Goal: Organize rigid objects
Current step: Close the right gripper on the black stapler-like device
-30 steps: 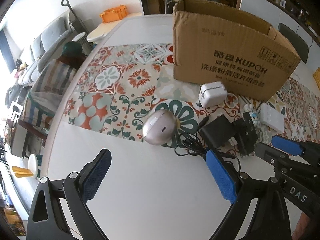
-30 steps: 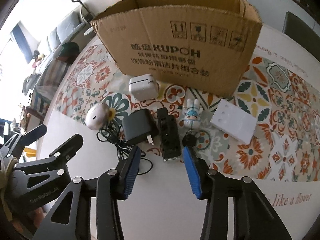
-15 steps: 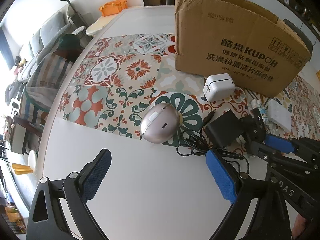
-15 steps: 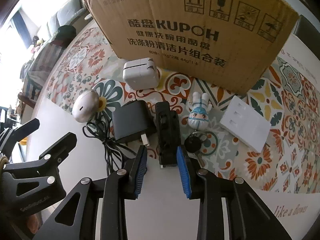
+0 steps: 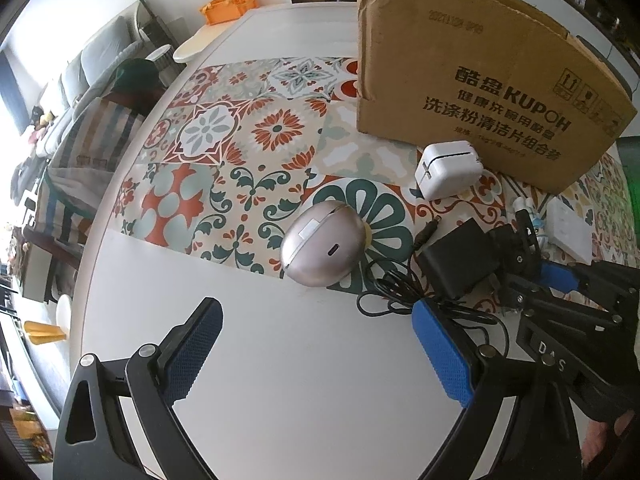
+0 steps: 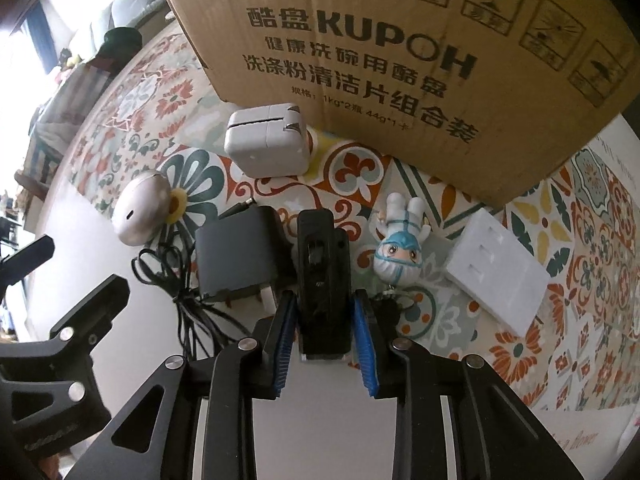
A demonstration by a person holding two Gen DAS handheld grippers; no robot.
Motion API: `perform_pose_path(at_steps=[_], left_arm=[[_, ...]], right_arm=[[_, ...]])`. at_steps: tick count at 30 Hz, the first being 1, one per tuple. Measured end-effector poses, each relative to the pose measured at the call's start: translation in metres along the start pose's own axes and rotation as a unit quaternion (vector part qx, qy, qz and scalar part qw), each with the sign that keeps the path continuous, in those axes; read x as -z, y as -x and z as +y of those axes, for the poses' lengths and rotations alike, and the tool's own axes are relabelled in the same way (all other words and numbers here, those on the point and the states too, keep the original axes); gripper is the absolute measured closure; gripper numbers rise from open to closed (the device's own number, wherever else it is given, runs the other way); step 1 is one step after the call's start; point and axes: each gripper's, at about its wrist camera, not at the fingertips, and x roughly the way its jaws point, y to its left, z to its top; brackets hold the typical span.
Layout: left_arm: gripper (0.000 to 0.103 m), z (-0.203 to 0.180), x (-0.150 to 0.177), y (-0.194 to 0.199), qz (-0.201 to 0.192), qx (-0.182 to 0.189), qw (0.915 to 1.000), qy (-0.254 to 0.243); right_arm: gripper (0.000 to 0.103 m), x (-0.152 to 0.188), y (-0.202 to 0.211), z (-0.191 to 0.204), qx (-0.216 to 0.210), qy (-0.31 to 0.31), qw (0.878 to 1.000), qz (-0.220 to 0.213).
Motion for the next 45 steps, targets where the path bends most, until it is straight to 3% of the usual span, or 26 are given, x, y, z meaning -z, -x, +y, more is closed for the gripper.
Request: perform_pose_path(at_steps=[17, 26, 32, 41, 45], left_arm=[[0.006, 0.006, 0.008, -0.001, -0.016, 0.020, 0.9997, 0.003], [0.006, 0.006, 0.012, 0.013, -0.050, 0.024, 0.9984, -0.008], [0.006, 0.016, 0.007, 0.011, -0.058, 0.051, 0.9970, -0.001], [0.008, 0.020, -0.014, -0.008, -0.065, 0.058, 0.9956, -0.035], [0.017, 0.021, -0.023, -0.025, -0.047, 0.067, 0.9961, -0.032]], right_arm=[[0.074, 0.000, -0.019, 0.011, 0.018, -0.014, 1.000, -0.009], [0.074, 0.031, 0.030, -0.009, 0.022, -0.074, 0.996, -0.052], [0.074, 0.027, 0.054, 0.007, -0.002, -0.046, 0.995, -0.083], [0.074, 0.005, 0.042, 0.027, -0.015, -0.025, 0.996, -0.083], [0.074, 0.002, 0.035, 0.028, -0.014, -0.022, 0.997, -0.078]])
